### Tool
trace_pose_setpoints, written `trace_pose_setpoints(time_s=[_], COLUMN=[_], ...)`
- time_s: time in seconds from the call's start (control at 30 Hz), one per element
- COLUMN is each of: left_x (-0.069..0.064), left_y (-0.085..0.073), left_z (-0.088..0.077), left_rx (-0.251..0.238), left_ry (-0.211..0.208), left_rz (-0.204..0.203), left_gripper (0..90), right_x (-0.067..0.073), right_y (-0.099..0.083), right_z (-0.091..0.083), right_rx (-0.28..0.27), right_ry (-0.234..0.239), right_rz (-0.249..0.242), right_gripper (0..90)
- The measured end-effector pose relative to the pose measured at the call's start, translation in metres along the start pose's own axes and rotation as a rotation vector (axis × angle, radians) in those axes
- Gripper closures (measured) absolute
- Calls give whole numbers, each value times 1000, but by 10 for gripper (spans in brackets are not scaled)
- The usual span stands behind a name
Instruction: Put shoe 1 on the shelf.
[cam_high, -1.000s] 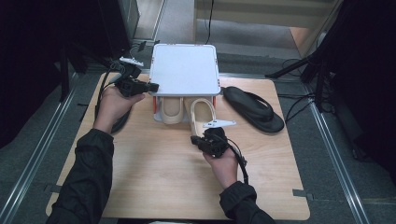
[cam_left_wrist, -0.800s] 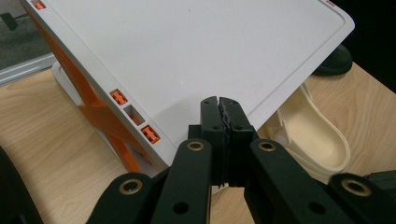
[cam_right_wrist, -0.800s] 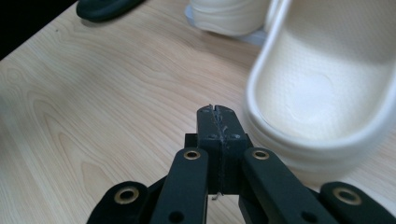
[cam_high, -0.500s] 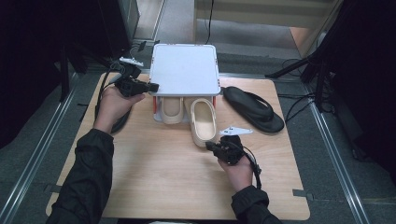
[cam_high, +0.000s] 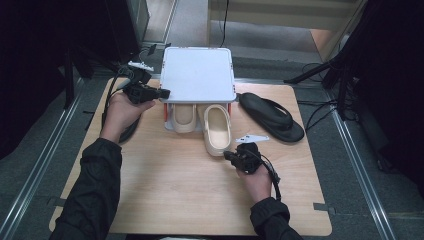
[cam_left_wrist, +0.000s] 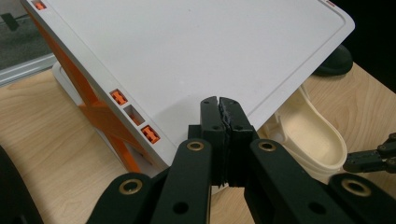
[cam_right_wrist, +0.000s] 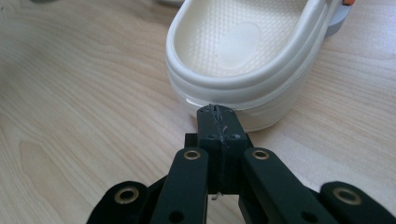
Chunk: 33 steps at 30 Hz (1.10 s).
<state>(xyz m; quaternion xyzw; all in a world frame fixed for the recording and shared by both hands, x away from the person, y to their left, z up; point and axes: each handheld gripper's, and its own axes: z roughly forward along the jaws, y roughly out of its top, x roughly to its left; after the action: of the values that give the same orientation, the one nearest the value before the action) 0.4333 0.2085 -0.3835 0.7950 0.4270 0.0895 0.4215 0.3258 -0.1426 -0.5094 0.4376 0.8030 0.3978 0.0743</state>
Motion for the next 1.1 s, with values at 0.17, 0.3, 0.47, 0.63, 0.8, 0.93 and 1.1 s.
trace_pose_setpoints(time_s=[0.17,0.3,0.47,0.63,0.8,0.93,1.1], left_x=[0,0,1,1,1,2,1], left_y=[0,0,0,0,0,-1,0], left_z=[0,0,0,0,0,0,0], left_rx=[0,0,-2,-1,-2,-4,-5], left_ry=[0,1,-3,-2,-2,-8,-3], left_rz=[-1,0,-1,0,0,-5,-3], left_gripper=[898,898,898,898,898,897,897], right_x=[-1,-1,-5,-8,-8,-9,-8], right_y=[8,15,25,36,49,54,62], right_z=[7,17,26,34,44,51,61], right_rx=[1,13,8,7,15,5,-9], right_ry=[12,18,17,14,2,-1,3], right_rz=[23,18,29,33,30,35,54], right_gripper=[900,900,900,900,900,900,900])
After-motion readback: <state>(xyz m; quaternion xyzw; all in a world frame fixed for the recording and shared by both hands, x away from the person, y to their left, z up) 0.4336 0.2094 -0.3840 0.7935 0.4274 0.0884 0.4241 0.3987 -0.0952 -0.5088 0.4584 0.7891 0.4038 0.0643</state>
